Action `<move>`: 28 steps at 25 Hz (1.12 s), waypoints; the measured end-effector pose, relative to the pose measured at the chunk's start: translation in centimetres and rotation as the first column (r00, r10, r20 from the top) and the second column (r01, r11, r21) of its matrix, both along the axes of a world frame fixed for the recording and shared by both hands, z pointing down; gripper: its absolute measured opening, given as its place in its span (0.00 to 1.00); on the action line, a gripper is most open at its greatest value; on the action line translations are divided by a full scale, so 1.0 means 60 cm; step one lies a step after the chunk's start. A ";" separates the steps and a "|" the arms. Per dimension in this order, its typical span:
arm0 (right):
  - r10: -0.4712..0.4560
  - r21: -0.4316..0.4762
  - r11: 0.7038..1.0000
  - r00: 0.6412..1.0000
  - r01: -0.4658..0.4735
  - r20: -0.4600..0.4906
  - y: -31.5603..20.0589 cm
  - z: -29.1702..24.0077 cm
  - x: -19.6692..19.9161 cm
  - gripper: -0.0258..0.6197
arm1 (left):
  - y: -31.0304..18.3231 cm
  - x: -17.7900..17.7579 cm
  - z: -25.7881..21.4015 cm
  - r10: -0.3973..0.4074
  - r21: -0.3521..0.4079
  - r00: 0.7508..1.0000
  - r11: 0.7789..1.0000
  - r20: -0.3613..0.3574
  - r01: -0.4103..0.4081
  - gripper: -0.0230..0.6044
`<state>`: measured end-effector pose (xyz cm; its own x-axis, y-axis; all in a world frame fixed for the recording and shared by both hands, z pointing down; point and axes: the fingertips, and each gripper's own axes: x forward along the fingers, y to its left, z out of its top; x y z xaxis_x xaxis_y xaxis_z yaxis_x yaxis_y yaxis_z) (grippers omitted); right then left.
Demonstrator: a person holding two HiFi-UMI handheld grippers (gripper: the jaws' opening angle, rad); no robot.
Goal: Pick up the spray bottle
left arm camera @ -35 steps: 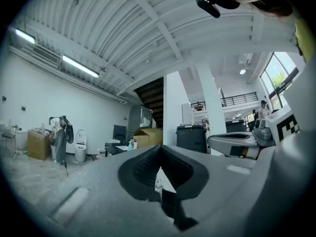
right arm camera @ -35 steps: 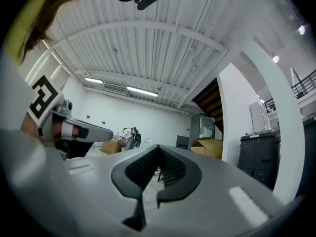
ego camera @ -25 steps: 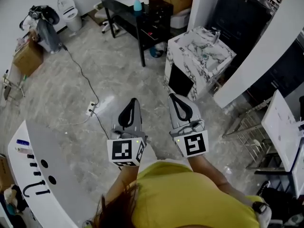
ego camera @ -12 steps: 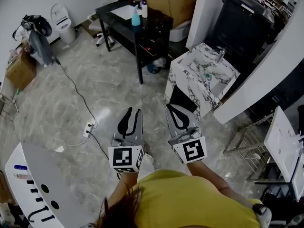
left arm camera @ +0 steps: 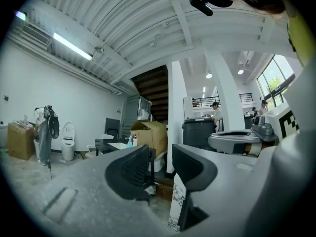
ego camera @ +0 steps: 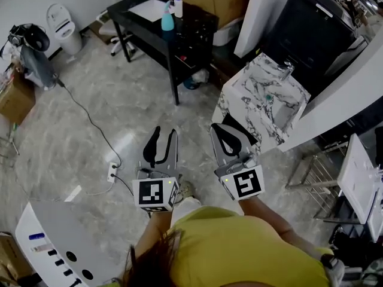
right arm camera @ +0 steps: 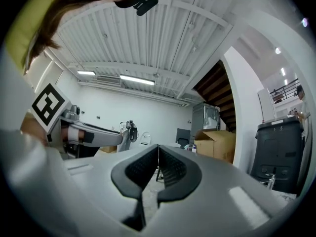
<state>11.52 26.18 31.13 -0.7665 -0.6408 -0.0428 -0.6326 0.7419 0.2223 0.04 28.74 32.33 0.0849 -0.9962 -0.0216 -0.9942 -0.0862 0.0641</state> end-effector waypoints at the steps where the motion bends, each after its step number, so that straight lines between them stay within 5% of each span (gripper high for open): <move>1: 0.006 -0.001 1.000 1.000 -0.006 -0.003 -0.013 0.002 -0.008 0.05 | -0.013 -0.009 0.000 0.005 0.003 1.000 1.000 0.004 -0.005 0.28; 20: 0.032 -0.016 0.999 0.999 -0.032 0.027 -0.197 0.031 -0.108 0.04 | -0.187 -0.103 0.015 0.048 0.012 0.999 0.999 -0.007 -0.048 0.31; 28: -0.019 0.029 0.999 1.000 0.018 0.023 -0.363 0.026 -0.182 0.04 | -0.351 -0.155 0.023 0.051 0.039 0.999 0.998 -0.005 -0.051 0.31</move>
